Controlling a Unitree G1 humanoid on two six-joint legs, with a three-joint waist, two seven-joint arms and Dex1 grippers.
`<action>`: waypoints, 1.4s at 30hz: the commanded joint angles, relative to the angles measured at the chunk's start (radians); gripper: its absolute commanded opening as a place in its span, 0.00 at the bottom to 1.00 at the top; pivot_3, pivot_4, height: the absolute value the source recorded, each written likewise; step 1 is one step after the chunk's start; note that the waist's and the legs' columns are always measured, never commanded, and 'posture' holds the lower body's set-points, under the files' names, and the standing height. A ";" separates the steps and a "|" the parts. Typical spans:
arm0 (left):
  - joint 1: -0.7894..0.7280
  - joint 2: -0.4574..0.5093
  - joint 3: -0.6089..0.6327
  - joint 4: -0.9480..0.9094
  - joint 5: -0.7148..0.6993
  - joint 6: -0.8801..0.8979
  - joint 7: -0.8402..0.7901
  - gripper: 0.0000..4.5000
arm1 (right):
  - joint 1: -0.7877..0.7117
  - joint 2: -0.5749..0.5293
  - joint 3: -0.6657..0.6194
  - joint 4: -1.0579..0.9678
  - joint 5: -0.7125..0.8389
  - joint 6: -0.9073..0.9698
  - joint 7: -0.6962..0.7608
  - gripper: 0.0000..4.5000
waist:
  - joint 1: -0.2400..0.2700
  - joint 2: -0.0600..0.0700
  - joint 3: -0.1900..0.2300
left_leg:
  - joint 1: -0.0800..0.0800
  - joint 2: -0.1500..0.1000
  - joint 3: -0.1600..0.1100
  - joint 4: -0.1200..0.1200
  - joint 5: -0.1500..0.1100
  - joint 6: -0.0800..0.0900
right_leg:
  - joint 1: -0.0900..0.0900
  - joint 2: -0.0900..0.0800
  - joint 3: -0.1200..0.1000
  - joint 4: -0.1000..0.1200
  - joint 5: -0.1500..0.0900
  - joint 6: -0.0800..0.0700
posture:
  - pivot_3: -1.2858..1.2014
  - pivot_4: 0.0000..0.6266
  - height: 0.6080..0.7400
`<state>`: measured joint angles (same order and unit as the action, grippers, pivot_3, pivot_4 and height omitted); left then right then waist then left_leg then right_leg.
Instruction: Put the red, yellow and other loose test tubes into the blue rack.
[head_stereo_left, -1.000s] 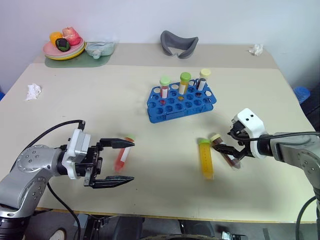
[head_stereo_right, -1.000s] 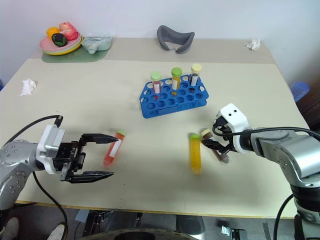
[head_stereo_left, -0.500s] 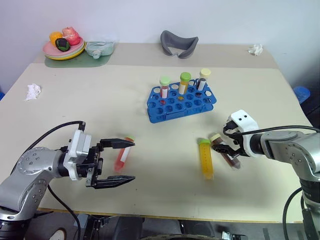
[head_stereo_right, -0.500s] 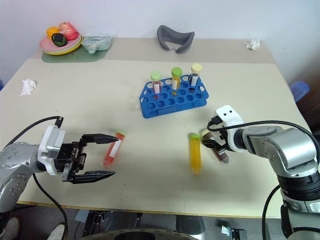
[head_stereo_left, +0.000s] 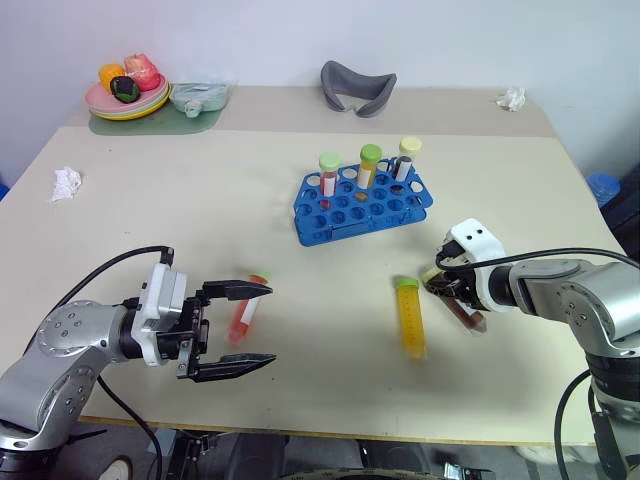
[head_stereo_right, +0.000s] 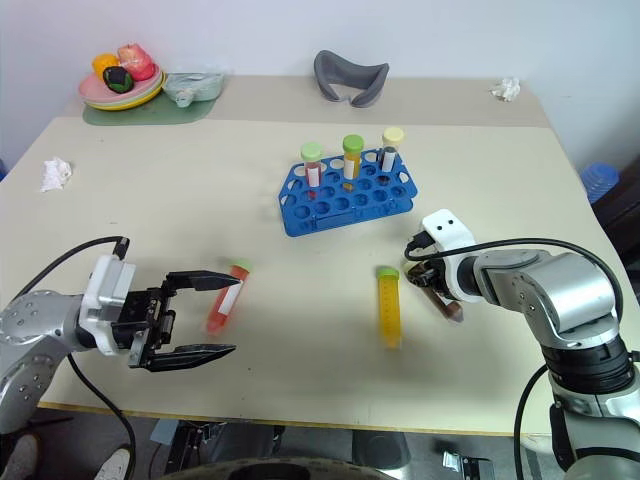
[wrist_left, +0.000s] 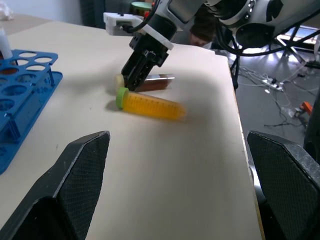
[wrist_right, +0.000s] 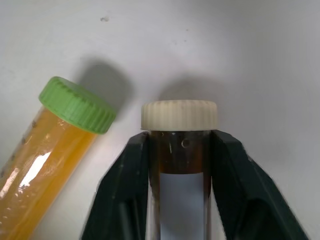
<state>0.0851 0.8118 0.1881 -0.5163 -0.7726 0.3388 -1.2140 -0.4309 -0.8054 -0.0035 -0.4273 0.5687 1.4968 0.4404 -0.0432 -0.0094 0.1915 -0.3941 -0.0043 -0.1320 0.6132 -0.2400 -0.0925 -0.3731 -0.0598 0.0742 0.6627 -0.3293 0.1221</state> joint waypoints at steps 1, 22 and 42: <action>0.003 -0.003 0.013 -0.038 -0.016 0.001 0.011 1.00 | -0.011 -0.025 -0.001 -0.034 0.000 -0.022 0.022 0.39 | 0.000 0.000 0.000 | 0.000 0.000 0.000 0.000 0.000 0.000 | 0.000 0.000 0.000 0.000 0.000 0.000 | 0.52 0.24 1.00; -0.027 -0.011 0.012 -0.042 -0.030 0.030 0.033 1.00 | -0.016 -0.087 0.010 -0.024 -0.009 -0.095 0.111 0.39 | -0.001 0.000 0.000 | 0.000 0.000 0.000 0.000 0.000 0.001 | 0.000 0.000 0.000 0.000 0.000 0.000 | 0.52 0.24 1.00; 0.001 -0.008 0.018 -0.069 -0.038 0.030 0.070 1.00 | -0.054 -0.051 0.099 0.047 -0.050 -0.144 0.123 0.18 | -0.001 0.000 0.000 | 0.000 0.000 0.000 0.000 0.000 0.001 | 0.000 0.000 0.000 0.000 0.000 0.000 | 0.52 0.24 1.00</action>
<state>0.0819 0.8031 0.1872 -0.5532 -0.7959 0.3675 -1.1479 -0.4721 -0.8625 0.0928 -0.3820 0.5253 1.3670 0.5652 -0.0446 -0.0093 0.1918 -0.3945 -0.0043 -0.1320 0.6134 -0.2404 -0.0920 -0.3736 -0.0598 0.0742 0.6624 -0.3292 0.1221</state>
